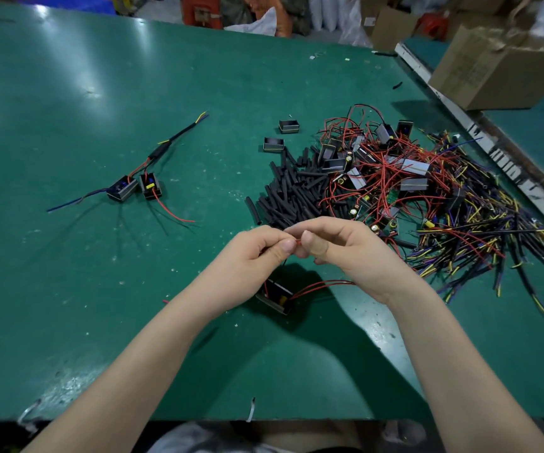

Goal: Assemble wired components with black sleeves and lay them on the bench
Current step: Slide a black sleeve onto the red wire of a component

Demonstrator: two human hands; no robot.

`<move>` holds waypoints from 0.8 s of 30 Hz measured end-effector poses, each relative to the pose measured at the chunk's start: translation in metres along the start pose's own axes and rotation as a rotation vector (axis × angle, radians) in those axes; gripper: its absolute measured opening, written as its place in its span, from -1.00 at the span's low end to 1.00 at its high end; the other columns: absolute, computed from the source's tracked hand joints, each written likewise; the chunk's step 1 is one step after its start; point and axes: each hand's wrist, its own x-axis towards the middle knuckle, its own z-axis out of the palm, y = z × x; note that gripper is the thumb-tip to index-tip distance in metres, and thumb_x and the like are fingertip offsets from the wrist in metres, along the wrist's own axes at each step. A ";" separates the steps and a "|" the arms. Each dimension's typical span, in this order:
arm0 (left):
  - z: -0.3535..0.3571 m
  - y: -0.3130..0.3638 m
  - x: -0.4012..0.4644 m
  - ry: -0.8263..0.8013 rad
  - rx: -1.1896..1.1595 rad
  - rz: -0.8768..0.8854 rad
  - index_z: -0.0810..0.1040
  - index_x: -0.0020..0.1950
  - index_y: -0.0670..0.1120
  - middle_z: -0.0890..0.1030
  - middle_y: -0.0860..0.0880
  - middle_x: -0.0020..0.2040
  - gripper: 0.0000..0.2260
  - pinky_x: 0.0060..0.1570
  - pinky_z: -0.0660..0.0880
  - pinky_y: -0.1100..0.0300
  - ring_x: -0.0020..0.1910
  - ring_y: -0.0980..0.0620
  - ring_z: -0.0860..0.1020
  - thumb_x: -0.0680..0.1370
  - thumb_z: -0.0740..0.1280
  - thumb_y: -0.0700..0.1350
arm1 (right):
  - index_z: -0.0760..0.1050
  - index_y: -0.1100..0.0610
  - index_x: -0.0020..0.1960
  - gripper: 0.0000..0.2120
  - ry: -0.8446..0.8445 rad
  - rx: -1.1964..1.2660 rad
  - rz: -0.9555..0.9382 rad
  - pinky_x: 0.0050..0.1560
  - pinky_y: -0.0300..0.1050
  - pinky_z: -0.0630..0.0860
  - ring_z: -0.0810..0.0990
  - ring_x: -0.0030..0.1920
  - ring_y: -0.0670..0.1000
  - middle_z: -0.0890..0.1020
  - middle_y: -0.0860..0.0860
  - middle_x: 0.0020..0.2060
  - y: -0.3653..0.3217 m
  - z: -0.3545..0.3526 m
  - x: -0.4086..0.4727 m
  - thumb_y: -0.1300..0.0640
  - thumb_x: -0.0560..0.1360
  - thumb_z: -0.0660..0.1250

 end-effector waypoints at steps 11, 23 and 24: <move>-0.005 -0.001 0.003 -0.175 -0.061 -0.018 0.61 -0.13 0.06 0.45 0.20 -0.42 -0.78 -0.30 0.24 0.40 -0.39 0.27 0.34 0.49 0.20 0.08 | 0.63 -0.10 -0.01 -0.85 -0.201 -0.042 0.100 0.04 -0.04 0.46 0.57 -0.11 -0.10 0.63 -0.01 -0.15 0.005 -0.016 0.009 -0.02 0.52 0.29; -0.003 -0.005 0.000 -0.123 -0.172 -0.066 0.62 -0.17 0.07 0.57 0.17 -0.27 -0.80 -0.17 0.35 0.42 -0.23 0.24 0.44 0.47 0.22 0.08 | 0.55 0.14 -0.06 -0.86 -0.067 0.055 -0.041 -0.13 -0.30 0.48 0.56 -0.23 -0.15 0.62 -0.05 -0.26 0.008 -0.003 0.003 0.10 0.45 0.30; -0.003 -0.005 0.000 -0.104 -0.183 -0.073 0.62 -0.18 0.07 0.56 0.14 -0.26 -0.80 -0.18 0.34 0.43 -0.24 0.21 0.43 0.47 0.23 0.09 | 0.53 0.16 -0.05 -0.86 -0.045 0.060 -0.052 -0.14 -0.33 0.47 0.56 -0.24 -0.16 0.62 -0.07 -0.30 0.009 0.000 0.002 0.11 0.45 0.30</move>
